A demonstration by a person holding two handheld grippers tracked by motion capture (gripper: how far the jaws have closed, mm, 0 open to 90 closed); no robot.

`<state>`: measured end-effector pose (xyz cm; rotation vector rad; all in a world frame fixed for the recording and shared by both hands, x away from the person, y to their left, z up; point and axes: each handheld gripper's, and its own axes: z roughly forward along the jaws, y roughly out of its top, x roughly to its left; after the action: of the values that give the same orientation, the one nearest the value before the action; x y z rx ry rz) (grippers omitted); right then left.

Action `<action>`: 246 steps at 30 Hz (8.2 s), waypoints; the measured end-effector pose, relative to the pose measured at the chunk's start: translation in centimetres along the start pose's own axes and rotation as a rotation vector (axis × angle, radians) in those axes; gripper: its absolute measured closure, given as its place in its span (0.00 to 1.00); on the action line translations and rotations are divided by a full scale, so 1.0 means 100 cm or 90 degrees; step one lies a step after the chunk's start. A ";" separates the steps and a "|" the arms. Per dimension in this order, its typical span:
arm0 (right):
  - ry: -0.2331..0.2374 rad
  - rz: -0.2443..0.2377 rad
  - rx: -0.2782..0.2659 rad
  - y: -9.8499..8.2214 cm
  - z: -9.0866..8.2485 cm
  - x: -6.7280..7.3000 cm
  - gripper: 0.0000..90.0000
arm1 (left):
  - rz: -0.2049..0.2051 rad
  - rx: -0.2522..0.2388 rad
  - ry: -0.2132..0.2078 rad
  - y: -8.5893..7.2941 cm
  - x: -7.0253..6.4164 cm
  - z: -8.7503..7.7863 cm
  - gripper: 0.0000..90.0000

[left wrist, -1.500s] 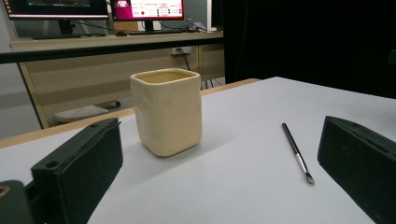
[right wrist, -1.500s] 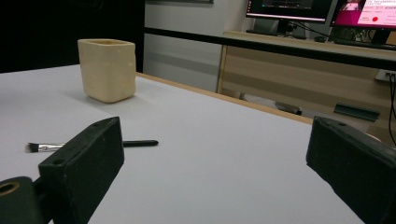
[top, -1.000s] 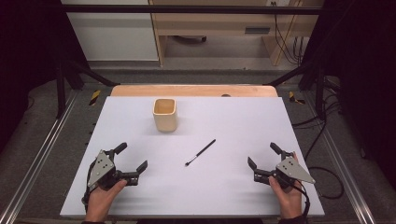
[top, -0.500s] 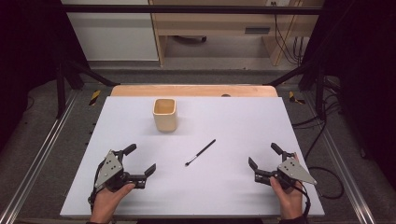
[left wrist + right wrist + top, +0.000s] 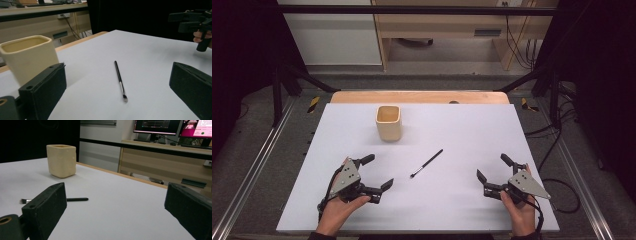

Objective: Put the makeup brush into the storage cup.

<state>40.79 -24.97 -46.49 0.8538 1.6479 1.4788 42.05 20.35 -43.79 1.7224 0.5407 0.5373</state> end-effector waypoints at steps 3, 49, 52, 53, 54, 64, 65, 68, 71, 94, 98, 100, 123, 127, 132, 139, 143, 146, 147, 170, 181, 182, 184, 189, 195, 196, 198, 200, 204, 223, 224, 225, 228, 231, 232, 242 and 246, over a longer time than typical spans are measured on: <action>-0.001 -0.005 0.003 0.000 0.000 0.001 0.05 | 0.009 0.016 -0.010 0.003 -0.003 0.008 0.01; -0.003 0.017 0.023 0.000 0.000 0.000 0.02 | 0.083 0.227 -0.038 0.023 -0.022 0.074 0.03; -0.001 0.018 0.025 0.000 0.001 0.000 0.02 | 0.083 0.237 -0.043 0.025 -0.021 0.082 0.03; -0.004 0.016 0.028 0.001 0.001 0.001 0.02 | 0.081 0.242 -0.044 0.027 -0.020 0.087 0.03; -0.004 0.016 0.028 0.001 0.001 0.001 0.02 | 0.081 0.242 -0.044 0.027 -0.020 0.087 0.03; -0.005 0.014 0.029 0.001 0.001 0.001 0.02 | 0.064 0.262 -0.039 0.038 -0.008 0.107 0.04; -0.004 0.012 0.028 0.001 0.001 0.001 0.02 | 0.063 0.266 -0.040 0.039 -0.007 0.108 0.03; -0.004 0.011 0.030 0.001 0.001 0.001 0.02 | 0.068 0.282 -0.041 0.040 -0.004 0.113 0.03; -0.003 0.011 0.034 0.000 0.002 0.000 0.02 | 0.059 0.288 -0.038 0.039 -0.001 0.117 0.03; -0.004 0.015 0.036 0.000 0.001 0.000 0.02 | 0.055 0.342 -0.013 0.026 0.001 0.141 0.07; -0.004 0.014 0.034 0.000 0.001 0.000 0.02 | 0.055 0.351 -0.011 0.023 0.001 0.144 0.07; -0.005 0.015 0.036 0.000 0.001 0.000 0.02 | 0.057 0.353 -0.009 0.022 0.001 0.146 0.07; -0.005 0.016 0.041 -0.001 0.001 0.000 0.03 | 0.057 0.395 0.000 0.012 -0.003 0.157 0.19; -0.004 0.015 0.042 -0.001 0.001 -0.001 0.03 | 0.057 0.400 0.004 0.010 -0.005 0.157 0.21; -0.006 0.017 0.041 -0.001 0.001 -0.001 0.04 | 0.049 0.402 0.014 0.009 -0.007 0.158 0.28; -0.007 0.017 0.044 -0.001 0.001 0.000 0.04 | 0.041 0.415 0.012 0.009 -0.010 0.158 0.36; -0.007 0.021 0.045 -0.001 0.002 0.000 0.04 | 0.034 0.425 0.008 0.009 -0.012 0.158 0.41; -0.007 0.020 0.044 -0.001 0.002 -0.001 0.04 | 0.031 0.432 0.007 0.009 -0.013 0.159 0.46; -0.008 0.020 0.044 -0.001 0.002 -0.001 0.04 | 0.030 0.436 0.007 0.010 -0.013 0.159 0.48; -0.009 0.022 0.047 -0.001 0.002 -0.001 0.04 | 0.008 0.470 0.003 0.011 -0.012 0.163 0.69; -0.008 0.022 0.049 -0.002 0.002 -0.002 0.05 | 0.000 0.472 0.005 0.010 -0.012 0.165 0.74; -0.008 0.021 0.049 -0.002 0.002 -0.002 0.05 | 0.001 0.473 0.006 0.009 -0.013 0.165 0.74; -0.008 0.021 0.049 -0.002 0.002 -0.002 0.05 | -0.002 0.474 0.002 0.009 -0.012 0.166 0.75; -0.008 0.022 0.049 -0.001 0.001 -0.002 0.05 | -0.011 0.478 -0.002 0.010 -0.012 0.166 0.81; -0.008 0.021 0.050 -0.002 0.002 -0.002 0.05 | -0.015 0.476 -0.003 0.010 -0.014 0.166 0.91; -0.008 0.021 0.050 -0.002 0.002 -0.002 0.05 | -0.016 0.475 -0.002 0.010 -0.014 0.166 0.92; -0.008 0.020 0.049 -0.002 0.002 -0.002 0.05 | -0.011 0.477 0.000 0.010 -0.014 0.166 0.93; -0.008 0.020 0.048 -0.002 0.002 -0.002 0.05 | -0.009 0.474 0.004 0.010 -0.015 0.166 0.93; -0.008 0.022 0.048 -0.001 0.001 -0.002 0.05 | 0.008 0.476 0.002 0.011 -0.015 0.164 0.93; -0.006 0.009 0.056 -0.002 0.003 0.001 0.05 | 0.001 0.438 -0.006 0.021 -0.005 0.145 0.93; -0.006 0.008 0.056 -0.002 0.003 0.002 0.05 | 0.002 0.440 -0.011 0.022 -0.005 0.145 0.93; -0.006 0.008 0.056 -0.002 0.003 0.002 0.05 | 0.004 0.441 -0.016 0.022 -0.005 0.144 0.93; -0.007 0.010 0.057 -0.002 0.003 0.002 0.05 | 0.007 0.435 -0.019 0.024 -0.007 0.144 0.93; -0.007 0.009 0.056 -0.002 0.003 0.002 0.05 | 0.010 0.437 -0.026 0.025 -0.007 0.143 0.93; -0.007 0.009 0.056 -0.002 0.003 0.002 0.05 | 0.012 0.436 -0.026 0.025 -0.007 0.143 0.93; -0.006 -0.019 0.066 -0.002 0.005 0.006 0.05 | 0.024 0.428 -0.040 0.034 -0.008 0.137 0.93; -0.004 -0.033 0.071 -0.002 0.006 0.009 0.05 | 0.022 0.424 -0.045 0.036 -0.008 0.134 0.93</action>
<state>40.92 -23.95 -46.82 0.8693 1.7483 1.3578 49.95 8.94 -43.04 2.3746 0.6876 0.3321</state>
